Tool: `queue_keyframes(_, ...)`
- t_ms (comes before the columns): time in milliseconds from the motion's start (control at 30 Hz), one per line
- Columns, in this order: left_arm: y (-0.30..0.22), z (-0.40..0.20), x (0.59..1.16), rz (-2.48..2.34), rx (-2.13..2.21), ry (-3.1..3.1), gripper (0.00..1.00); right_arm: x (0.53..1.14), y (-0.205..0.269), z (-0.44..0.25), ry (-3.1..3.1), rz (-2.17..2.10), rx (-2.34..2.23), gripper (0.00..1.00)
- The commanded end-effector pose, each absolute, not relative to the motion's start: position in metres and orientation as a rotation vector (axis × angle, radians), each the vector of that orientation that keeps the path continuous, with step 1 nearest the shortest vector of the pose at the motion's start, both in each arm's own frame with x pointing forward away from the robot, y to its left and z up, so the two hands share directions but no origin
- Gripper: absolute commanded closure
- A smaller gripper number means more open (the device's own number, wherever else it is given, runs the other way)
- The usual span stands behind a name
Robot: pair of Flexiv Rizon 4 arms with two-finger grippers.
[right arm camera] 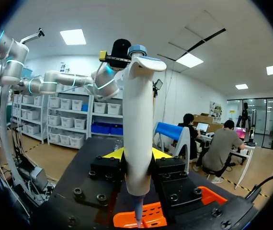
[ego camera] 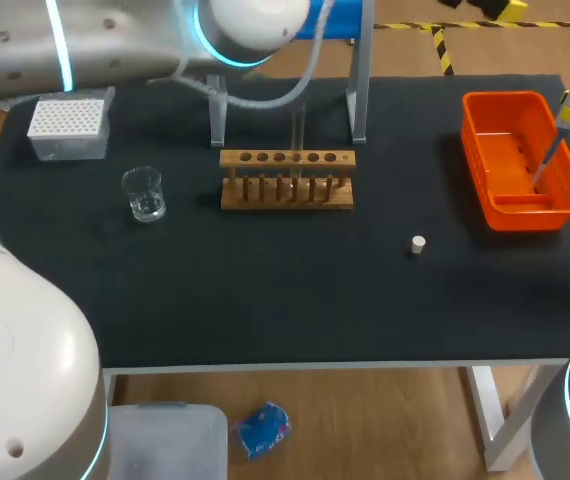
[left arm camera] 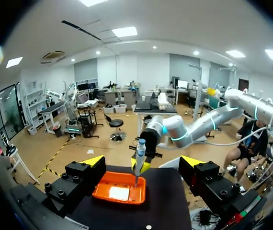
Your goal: Invert the test tube, pick up the pipette, mount the tip to pipette, aspirate from beaker and dispense into the tube, eject the tip, return the pipette, and cap with the stopper.
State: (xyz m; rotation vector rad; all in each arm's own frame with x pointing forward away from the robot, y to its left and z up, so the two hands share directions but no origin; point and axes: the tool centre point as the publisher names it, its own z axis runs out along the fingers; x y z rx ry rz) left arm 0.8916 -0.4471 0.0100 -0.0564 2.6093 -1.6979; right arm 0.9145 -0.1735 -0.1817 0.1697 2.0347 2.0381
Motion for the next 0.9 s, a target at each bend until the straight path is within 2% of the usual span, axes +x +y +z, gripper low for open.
queue_keyframes(33,-0.475,0.000,0.904,-1.730,-0.015,2.633,0.00,0.914,-0.175,-0.182,2.037,2.039,0.166,1.00)
queue_keyframes(533,-0.477,0.001,0.905,-1.723,-0.009,2.643,0.00,0.914,-0.175,-0.182,2.037,2.039,0.166,1.00)
queue_keyframes(900,-0.524,-0.025,0.904,-1.744,0.021,2.716,0.00,0.914,-0.175,-0.182,2.037,2.039,0.166,1.00)
